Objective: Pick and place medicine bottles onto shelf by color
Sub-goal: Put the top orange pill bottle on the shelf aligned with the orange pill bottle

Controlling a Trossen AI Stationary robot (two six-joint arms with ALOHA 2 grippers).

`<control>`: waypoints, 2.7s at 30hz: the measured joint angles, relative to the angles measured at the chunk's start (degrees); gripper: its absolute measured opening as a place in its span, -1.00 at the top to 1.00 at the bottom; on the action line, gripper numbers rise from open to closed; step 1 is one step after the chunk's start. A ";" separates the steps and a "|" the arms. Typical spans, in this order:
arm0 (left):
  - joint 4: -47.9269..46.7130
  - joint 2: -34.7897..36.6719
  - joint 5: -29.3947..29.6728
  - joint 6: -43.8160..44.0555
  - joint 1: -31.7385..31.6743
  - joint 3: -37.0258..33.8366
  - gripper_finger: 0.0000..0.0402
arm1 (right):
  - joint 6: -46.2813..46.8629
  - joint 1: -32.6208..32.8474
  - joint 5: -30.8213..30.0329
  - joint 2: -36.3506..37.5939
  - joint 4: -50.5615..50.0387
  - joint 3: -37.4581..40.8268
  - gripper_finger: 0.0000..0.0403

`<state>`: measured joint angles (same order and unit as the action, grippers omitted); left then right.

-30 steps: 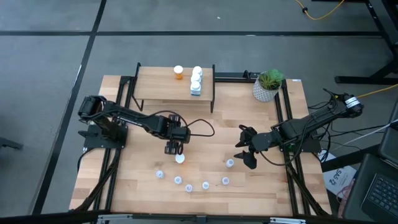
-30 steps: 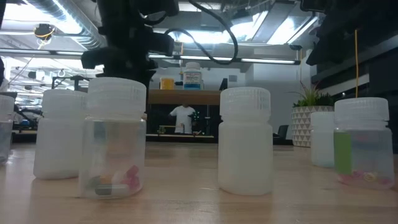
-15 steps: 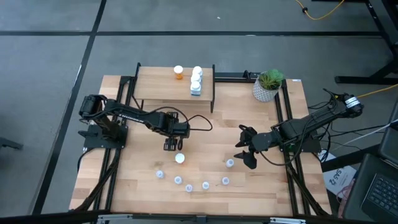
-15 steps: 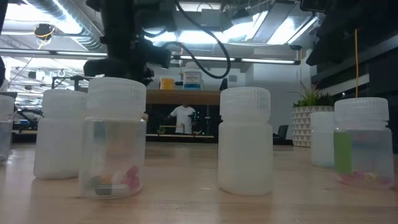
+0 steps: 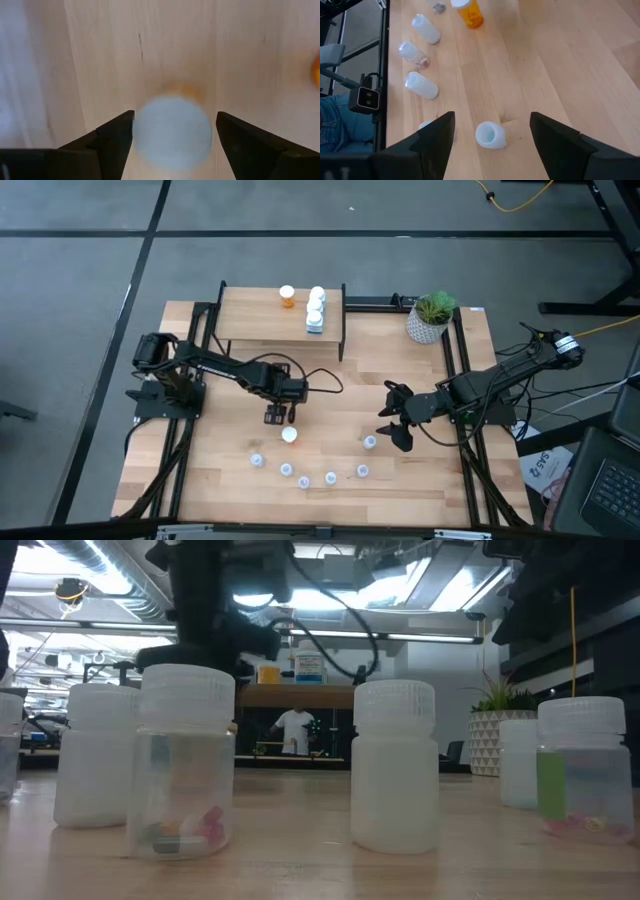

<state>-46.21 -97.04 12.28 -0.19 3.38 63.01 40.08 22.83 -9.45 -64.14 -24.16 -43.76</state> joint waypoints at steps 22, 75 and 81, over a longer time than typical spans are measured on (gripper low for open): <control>-0.22 -0.28 0.31 -0.32 -0.11 0.04 0.07 | 0.13 0.01 0.00 0.00 -0.04 0.02 -0.30; -23.30 -4.47 -1.21 -24.43 -34.71 37.48 0.06 | -1.60 0.01 0.02 0.00 -0.59 0.02 -0.30; -22.69 -5.30 -0.15 -25.80 -34.71 37.69 0.06 | -1.60 0.00 0.02 0.00 -0.59 0.02 -0.30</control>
<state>-68.90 -102.35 12.13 -25.99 -31.33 100.70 38.48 22.83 -9.43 -64.14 -24.75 -43.75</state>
